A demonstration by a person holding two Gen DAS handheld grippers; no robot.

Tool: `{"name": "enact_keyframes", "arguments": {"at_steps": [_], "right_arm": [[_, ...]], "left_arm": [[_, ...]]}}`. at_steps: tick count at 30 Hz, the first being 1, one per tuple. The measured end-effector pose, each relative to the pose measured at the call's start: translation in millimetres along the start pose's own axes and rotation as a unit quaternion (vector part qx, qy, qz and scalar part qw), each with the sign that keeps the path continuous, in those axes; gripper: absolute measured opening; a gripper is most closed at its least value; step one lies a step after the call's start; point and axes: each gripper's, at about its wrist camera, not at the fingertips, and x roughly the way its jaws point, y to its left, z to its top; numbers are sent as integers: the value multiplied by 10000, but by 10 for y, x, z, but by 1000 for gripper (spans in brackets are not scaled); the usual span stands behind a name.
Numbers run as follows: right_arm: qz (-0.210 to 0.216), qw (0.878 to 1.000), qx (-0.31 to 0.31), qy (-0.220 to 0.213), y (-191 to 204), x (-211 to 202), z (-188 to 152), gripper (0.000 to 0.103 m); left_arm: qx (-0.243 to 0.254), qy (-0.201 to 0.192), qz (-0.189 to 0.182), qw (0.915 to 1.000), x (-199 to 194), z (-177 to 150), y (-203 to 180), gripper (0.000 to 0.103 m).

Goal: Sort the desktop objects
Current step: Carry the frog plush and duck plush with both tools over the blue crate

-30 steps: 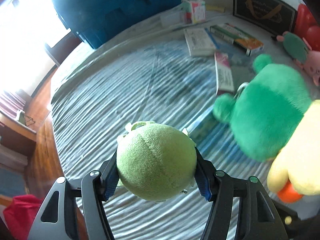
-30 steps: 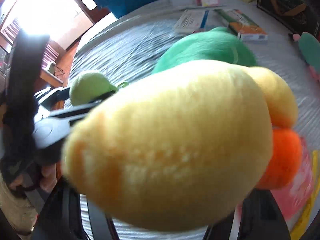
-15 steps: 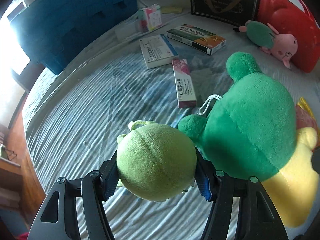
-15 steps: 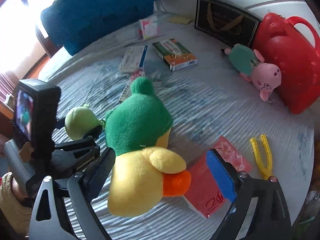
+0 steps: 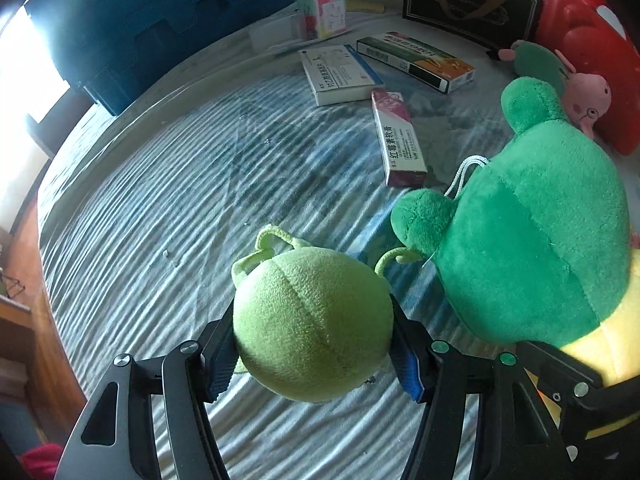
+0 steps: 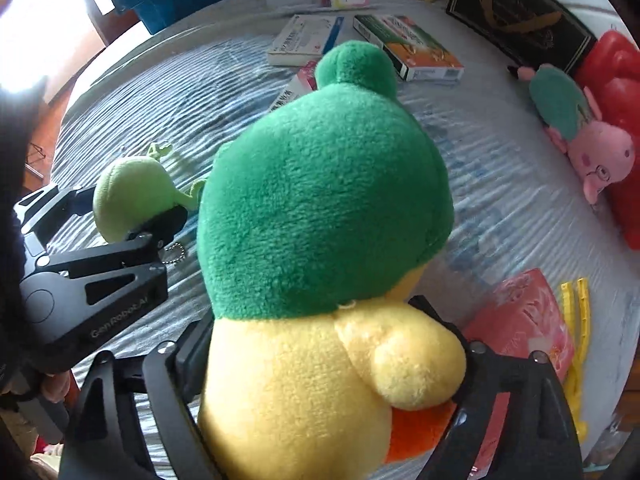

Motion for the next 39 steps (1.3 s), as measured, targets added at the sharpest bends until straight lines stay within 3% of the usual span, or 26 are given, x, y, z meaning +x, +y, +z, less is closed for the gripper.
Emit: {"name": "enact_keyframes", "arguments": {"at_steps": [17, 25, 32, 39], "right_arm": [[-112, 9887, -215, -1480, 270, -1337, 89, 81], [-321, 9780, -251, -2047, 817, -1920, 375, 81], [-561, 9696, 54, -2383, 1514, -2104, 776, 81], [-664, 9649, 274, -2527, 2154, -2175, 1199, 81]], "left_arm": [[-530, -1045, 86, 9931, -1293, -75, 329, 64], [-694, -1632, -29, 9841, -1811, 11, 1004, 64], [-348, -2105, -259, 9766, -2034, 185, 1871, 64], [-110, -2265, -378, 9732, -2080, 446, 2567, 64]]}}
